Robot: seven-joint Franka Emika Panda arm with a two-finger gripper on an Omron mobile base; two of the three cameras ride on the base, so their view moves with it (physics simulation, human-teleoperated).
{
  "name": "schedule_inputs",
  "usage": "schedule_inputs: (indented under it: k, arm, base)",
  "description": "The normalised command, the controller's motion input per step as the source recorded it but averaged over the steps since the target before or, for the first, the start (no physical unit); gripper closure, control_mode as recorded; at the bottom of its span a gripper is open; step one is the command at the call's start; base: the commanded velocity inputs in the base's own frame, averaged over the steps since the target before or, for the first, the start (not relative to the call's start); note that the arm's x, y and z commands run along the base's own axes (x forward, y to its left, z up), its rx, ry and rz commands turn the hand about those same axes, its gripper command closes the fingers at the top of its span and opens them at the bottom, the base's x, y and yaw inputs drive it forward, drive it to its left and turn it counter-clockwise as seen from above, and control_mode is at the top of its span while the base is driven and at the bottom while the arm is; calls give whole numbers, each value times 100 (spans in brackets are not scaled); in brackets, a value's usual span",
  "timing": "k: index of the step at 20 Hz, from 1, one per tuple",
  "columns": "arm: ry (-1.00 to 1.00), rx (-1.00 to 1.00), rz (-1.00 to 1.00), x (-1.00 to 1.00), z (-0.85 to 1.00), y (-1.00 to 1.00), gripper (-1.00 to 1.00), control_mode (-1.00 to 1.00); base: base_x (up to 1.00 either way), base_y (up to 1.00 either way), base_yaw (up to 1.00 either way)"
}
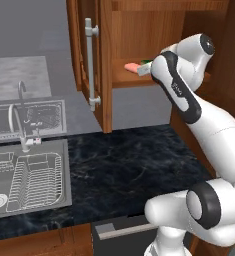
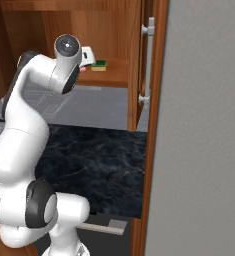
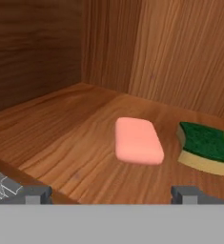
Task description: Pick up the sponge and bar soap from the sink, and place them back in the cabinet, and close the cabinet doors.
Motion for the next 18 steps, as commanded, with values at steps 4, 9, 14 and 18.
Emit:
schedule_inputs:
  k: [4,9,14,18]
  arm:
    - [0,0,-2,-75,16,0,-100,-100]
    - [0,0,-3,-66,15,0,-100,-100]
    - [0,0,-1,-46,10,0,-100,-100]
    - [0,0,0,-35,4,0,-100,-100]
  base:
    - [0,0,0]
    - [0,0,0]
    - [0,0,0]
    - [0,0,0]
